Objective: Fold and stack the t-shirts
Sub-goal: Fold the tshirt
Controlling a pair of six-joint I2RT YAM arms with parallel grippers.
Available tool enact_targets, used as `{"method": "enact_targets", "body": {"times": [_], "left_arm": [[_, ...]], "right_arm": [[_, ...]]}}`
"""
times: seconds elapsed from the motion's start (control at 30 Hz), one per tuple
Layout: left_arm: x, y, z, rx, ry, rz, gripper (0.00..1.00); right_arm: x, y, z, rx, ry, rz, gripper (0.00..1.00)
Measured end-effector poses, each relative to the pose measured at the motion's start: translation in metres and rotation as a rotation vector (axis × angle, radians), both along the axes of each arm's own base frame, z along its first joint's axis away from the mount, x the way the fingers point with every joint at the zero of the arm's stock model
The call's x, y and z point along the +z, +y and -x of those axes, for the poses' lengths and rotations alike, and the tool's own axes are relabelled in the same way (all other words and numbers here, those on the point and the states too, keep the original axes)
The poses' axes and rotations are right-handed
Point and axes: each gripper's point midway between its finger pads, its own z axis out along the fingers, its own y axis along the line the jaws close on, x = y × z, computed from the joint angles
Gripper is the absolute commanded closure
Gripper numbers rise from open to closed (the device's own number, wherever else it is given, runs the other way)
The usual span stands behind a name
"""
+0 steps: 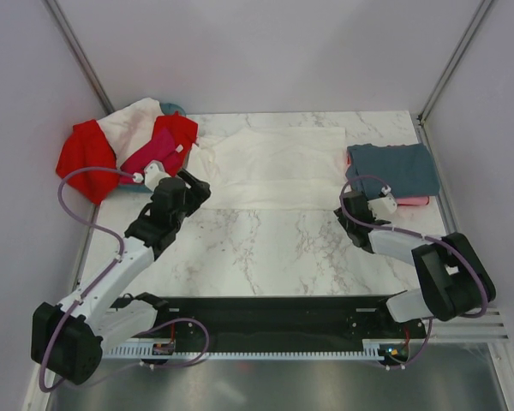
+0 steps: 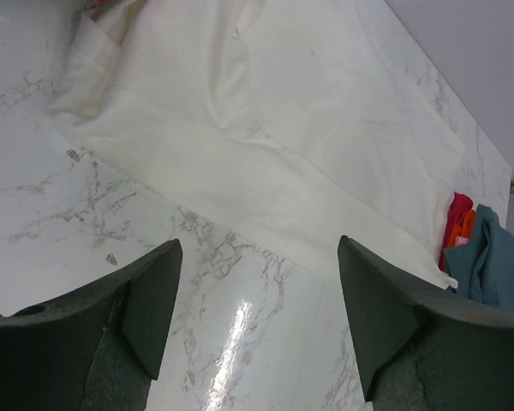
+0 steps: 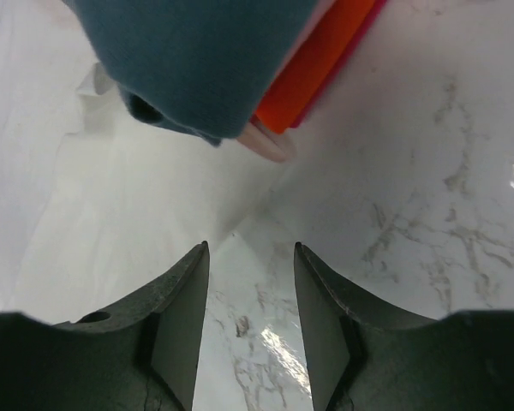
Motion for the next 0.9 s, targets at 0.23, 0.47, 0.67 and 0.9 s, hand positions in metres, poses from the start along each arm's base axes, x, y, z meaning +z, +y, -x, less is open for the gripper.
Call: {"method": "enact_targets", "body": {"times": [0.23,0.47,0.67,0.9], "left_arm": [[-0.019,0.019,0.002,0.086,0.028,-0.009,0.23],[-0.021,0.031,0.002,0.140,0.023,-0.016,0.23],[-0.023,0.034,0.001,0.155,0.028,-0.026,0.23],[-0.043,0.038,0.005,0.174,0.072,-0.038,0.24]], "right_arm": [[-0.001,0.006,-0.024,-0.024,-0.014,-0.003,0.53],[-0.004,0.004,-0.038,-0.060,-0.018,0.019,0.70],[-0.009,0.007,-0.047,-0.052,0.000,0.033,1.00],[-0.001,0.007,-0.025,0.002,0.016,0.023,1.00]]}}
